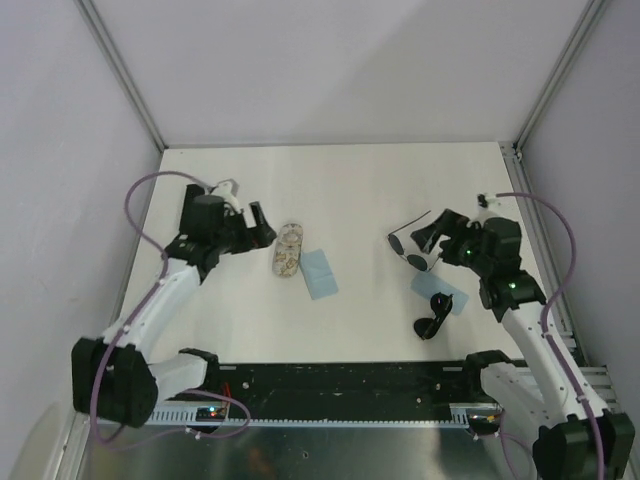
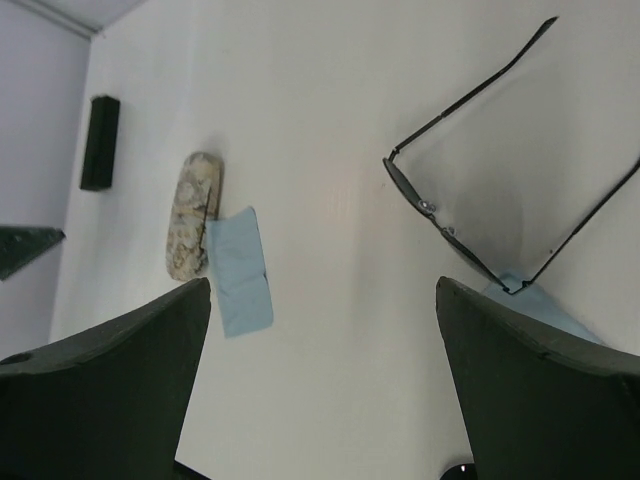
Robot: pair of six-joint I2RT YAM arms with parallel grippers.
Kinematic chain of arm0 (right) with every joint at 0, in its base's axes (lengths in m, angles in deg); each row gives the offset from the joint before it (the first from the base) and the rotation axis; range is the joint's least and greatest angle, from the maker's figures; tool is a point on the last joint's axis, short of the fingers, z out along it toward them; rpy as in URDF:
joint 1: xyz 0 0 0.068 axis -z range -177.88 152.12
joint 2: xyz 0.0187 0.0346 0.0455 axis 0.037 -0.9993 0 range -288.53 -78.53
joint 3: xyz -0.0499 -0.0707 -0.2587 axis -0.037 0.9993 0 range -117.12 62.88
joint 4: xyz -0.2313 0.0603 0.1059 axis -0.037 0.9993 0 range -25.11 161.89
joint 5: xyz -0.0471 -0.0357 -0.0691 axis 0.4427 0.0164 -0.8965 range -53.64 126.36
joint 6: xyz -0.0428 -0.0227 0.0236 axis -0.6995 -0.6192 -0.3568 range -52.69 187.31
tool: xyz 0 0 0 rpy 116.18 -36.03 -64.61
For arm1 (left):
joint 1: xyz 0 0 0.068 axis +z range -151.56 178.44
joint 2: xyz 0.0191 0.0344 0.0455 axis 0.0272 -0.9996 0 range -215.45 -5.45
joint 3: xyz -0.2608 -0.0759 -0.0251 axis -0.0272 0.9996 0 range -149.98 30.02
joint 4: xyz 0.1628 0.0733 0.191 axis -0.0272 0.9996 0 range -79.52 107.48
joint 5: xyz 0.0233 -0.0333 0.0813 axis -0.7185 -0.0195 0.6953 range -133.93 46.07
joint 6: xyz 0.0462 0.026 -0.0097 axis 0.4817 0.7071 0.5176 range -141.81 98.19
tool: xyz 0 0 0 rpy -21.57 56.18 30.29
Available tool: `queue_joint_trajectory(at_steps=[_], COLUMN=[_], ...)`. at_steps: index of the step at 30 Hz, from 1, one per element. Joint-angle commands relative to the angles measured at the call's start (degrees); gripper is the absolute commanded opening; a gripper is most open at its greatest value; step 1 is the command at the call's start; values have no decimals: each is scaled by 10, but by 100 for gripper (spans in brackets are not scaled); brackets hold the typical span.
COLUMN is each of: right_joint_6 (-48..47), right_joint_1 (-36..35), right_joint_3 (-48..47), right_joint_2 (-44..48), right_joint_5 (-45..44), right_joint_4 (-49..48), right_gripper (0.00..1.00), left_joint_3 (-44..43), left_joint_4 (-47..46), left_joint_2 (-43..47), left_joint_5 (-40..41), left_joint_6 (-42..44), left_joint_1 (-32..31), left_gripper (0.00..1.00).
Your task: Organize the sunglasses
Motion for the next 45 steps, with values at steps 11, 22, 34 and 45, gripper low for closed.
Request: queue_joint_trajectory(at_steps=[11,22,34,45], right_joint_6=[-85,-88,-91,-92], right_joint_1=[-118,-120,-120,-119], right_joint_3=[-35,-35,-34,-34], right_joint_2=[-47,-38,-42,-39], right_joint_5=[-116,-119,-125,-118], right_joint_4=[10,24,26,29], right_gripper=[99,99,99,99], left_joint_3=[-209,-221,-213,-212], left_joint_4=[-18,-18,-18,-19], left_joint_2=[-288,-375,-401,-393], left_joint_5=[218,233,224,176], left_joint_6=[34,39,28,19], left_joint_1=[-178,-183,-180,-161], left_gripper=[100,98,85,38])
